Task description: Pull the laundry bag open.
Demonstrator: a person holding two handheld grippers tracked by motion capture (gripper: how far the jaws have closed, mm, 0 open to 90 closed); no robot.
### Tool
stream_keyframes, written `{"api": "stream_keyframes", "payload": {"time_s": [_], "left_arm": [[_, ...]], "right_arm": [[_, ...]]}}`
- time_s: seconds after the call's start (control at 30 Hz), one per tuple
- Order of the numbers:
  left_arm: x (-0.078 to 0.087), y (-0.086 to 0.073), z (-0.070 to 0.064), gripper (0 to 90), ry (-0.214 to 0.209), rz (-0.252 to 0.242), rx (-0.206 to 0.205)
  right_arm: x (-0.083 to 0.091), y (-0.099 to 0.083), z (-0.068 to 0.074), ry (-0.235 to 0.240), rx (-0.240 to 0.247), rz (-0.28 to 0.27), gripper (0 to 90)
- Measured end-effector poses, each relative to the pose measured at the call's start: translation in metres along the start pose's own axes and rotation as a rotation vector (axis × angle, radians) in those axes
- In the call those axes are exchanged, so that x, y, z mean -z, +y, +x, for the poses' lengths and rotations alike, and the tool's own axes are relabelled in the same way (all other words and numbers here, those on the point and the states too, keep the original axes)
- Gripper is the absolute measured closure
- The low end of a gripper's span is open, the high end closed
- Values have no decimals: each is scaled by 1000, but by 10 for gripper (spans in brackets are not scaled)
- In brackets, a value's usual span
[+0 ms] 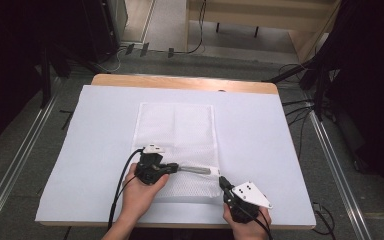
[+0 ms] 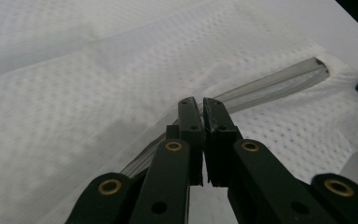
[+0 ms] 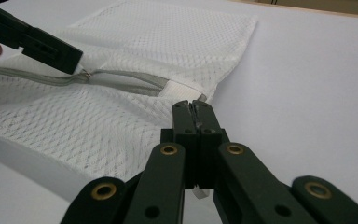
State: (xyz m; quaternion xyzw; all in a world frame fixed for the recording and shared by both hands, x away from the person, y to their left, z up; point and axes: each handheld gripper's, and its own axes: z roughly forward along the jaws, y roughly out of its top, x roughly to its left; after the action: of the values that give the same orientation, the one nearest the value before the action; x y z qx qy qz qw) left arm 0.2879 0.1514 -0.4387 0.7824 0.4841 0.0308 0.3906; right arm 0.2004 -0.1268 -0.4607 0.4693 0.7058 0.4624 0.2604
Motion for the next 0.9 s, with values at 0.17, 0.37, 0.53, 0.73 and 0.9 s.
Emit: {"api": "stream_keyframes", "payload": {"time_s": [0.17, 0.37, 0.53, 0.73, 0.9], "left_arm": [[18, -10, 27, 882, 42, -22, 50], [39, -24, 53, 882, 76, -36, 98], [61, -37, 74, 882, 91, -75, 152], [75, -45, 83, 882, 90, -87, 176], [84, -53, 89, 883, 134, -88, 179]], "right_arm": [[2, 1, 1, -13, 13, 0, 900], [3, 2, 0, -16, 15, 3, 900], [4, 2, 1, -19, 32, 8, 900], [4, 1, 5, -17, 49, 17, 900], [5, 2, 3, -48, 62, 20, 900]]}}
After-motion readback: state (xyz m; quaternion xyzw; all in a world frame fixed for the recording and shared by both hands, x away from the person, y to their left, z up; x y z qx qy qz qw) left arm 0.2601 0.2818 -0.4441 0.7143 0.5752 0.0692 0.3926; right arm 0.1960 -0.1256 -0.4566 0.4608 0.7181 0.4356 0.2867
